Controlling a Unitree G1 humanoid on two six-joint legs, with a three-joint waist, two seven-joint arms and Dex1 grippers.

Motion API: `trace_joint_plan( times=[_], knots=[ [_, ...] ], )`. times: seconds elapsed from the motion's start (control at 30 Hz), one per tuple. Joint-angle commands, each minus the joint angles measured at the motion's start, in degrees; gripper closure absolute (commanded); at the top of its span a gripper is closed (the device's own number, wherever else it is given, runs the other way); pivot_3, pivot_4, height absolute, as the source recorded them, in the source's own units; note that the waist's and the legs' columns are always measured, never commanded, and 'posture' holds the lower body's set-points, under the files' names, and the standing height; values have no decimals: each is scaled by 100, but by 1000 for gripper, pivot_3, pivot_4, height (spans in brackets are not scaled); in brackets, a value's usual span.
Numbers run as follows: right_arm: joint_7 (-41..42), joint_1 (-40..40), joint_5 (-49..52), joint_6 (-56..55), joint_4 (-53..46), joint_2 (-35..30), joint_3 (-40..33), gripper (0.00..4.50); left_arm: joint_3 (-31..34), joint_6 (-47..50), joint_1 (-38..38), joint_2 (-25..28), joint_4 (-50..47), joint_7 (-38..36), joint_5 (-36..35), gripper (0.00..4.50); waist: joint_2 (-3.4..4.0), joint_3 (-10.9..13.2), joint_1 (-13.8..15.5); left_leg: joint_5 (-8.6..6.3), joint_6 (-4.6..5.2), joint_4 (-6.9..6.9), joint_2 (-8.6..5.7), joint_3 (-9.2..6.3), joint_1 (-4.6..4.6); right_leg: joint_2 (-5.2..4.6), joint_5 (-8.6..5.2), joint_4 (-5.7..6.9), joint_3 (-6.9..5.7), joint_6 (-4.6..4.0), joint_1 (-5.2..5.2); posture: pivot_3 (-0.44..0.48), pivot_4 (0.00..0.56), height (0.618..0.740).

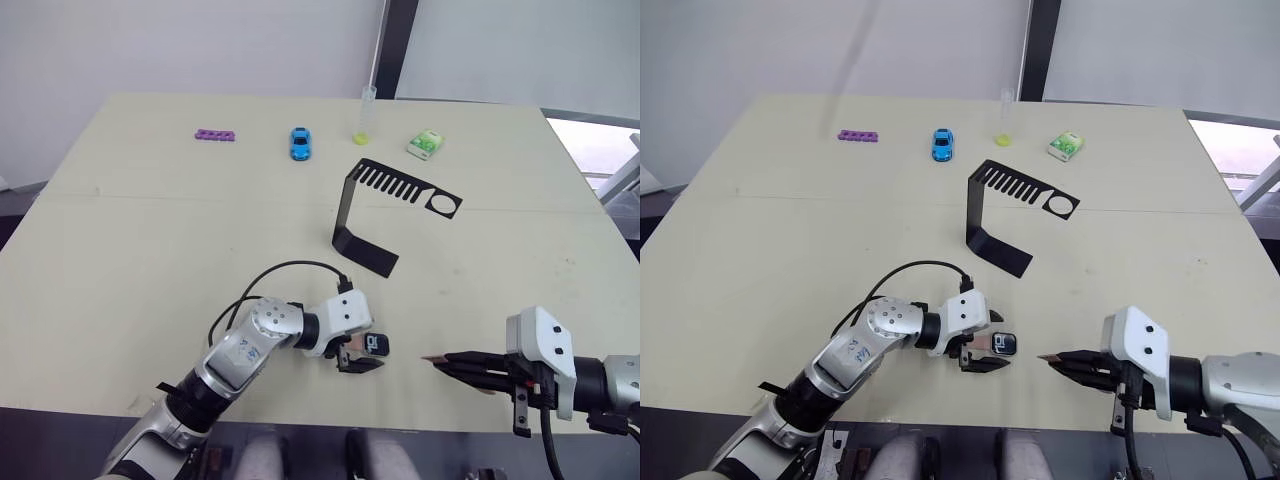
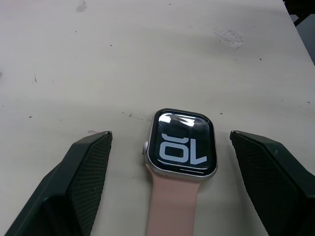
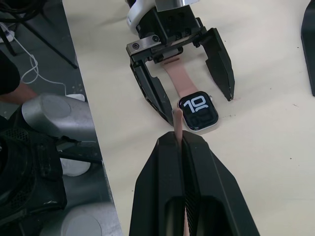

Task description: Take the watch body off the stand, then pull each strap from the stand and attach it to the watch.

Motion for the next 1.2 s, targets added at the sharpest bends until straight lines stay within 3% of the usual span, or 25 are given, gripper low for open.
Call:
trace_joint_plan(
  times=[0.03,0.1,0.13,0.2,0.33,0.47,0.63,0.77,0.97,1.2],
  knots=[
    [54,-33,-33,-35,-41,31,-64,4500,-59,-99,-125,-28,73,-72,57,339,0,0,0,0,0,0,0,0,0,0,0,1,0,0,0,0,150,740],
    [55,-41,-47,-38,-34,35,-63,4500,-64,-104,-141,-33,100,-99,57,339,0,0,0,0,0,1,-1,0,0,0,0,2,0,0,0,0,150,740],
    [56,-49,-54,-40,-28,35,-62,4500,-77,-86,-119,-14,74,-163,17,549,0,0,0,0,0,1,-1,0,0,0,0,2,0,0,0,0,150,740],
    [54,-69,-72,-49,-13,35,-58,4500,-85,-65,-99,-2,58,-212,-9,1125,0,0,0,0,0,1,-2,0,1,-1,0,3,0,0,0,0,150,740],
    [44,-124,-136,-95,38,35,-48,4500,43,46,-224,-53,167,-254,-75,2923,0,0,-1,0,0,2,-2,0,1,0,0,6,0,0,-1,0,150,740],
    [4,-300,-335,-242,78,43,16,4500,436,528,-580,-146,523,-416,-444,2917,0,0,0,0,0,7,-4,0,1,0,0,9,0,0,0,0,150,740],
    [-142,-647,-761,-534,2,132,293,4500,1219,1914,-1292,-336,1242,-869,-1487,2917,0,0,-9,1,-1,15,-4,0,-2,3,0,17,-2,0,-6,0,150,740],
    [-465,-1105,-1443,-1012,-44,303,815,4500,1694,2861,-2120,-237,2302,-1518,-2196,2917,-1,0,-10,1,-1,24,-7,-1,-11,3,0,19,-4,0,-12,0,150,740],
    [-849,-1624,-2501,-1593,12,460,1495,4500,1913,3422,-2646,-289,2985,-1718,-2589,2917,0,0,-13,1,-2,35,-9,-1,-12,2,-1,31,-3,1,-15,0,150,740],
    [-965,-1741,-3216,-1955,115,560,1728,4500,1920,3428,-2700,-353,3086,-1692,-2662,2917,0,0,-11,0,-3,43,-9,-1,-13,0,-1,40,-3,1,-16,0,150,740]
  ],
)
